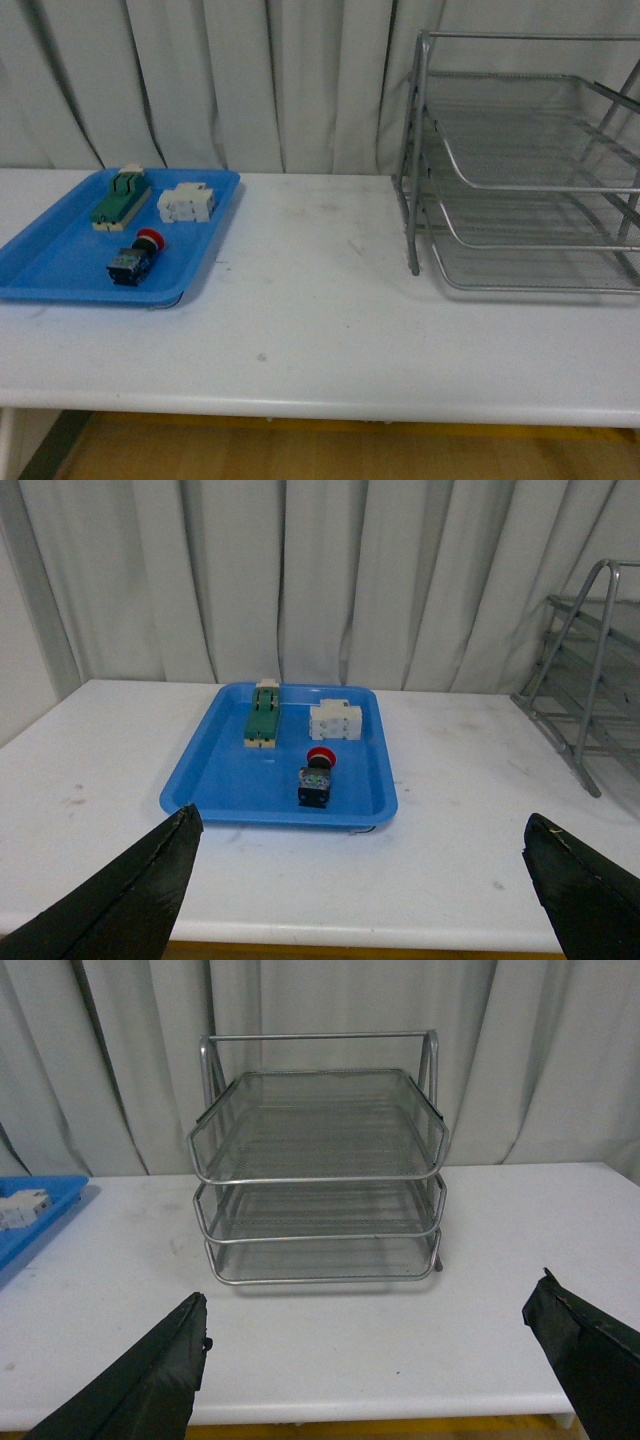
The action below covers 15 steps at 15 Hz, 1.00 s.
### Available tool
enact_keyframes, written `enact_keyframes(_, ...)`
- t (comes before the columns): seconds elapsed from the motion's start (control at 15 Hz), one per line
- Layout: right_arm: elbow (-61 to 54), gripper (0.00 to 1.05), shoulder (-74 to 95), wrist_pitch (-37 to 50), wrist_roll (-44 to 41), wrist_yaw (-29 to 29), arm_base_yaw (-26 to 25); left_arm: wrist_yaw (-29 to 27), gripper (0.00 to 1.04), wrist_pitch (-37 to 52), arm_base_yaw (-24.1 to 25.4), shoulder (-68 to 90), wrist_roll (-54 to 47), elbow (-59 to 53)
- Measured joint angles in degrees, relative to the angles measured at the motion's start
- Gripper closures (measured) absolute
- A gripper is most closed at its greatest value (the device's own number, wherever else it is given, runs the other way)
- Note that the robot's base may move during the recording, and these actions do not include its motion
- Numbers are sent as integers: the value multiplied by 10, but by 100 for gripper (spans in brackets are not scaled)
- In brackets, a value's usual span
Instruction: Place button on rack with both arms
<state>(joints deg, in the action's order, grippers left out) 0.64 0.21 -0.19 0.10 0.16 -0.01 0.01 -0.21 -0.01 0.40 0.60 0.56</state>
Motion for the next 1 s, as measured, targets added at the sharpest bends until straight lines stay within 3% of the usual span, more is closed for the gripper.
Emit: enact_keyframes(1.0, 0, 6, 0, 0, 0, 0, 0, 0, 7, 0, 0, 0, 0, 0)
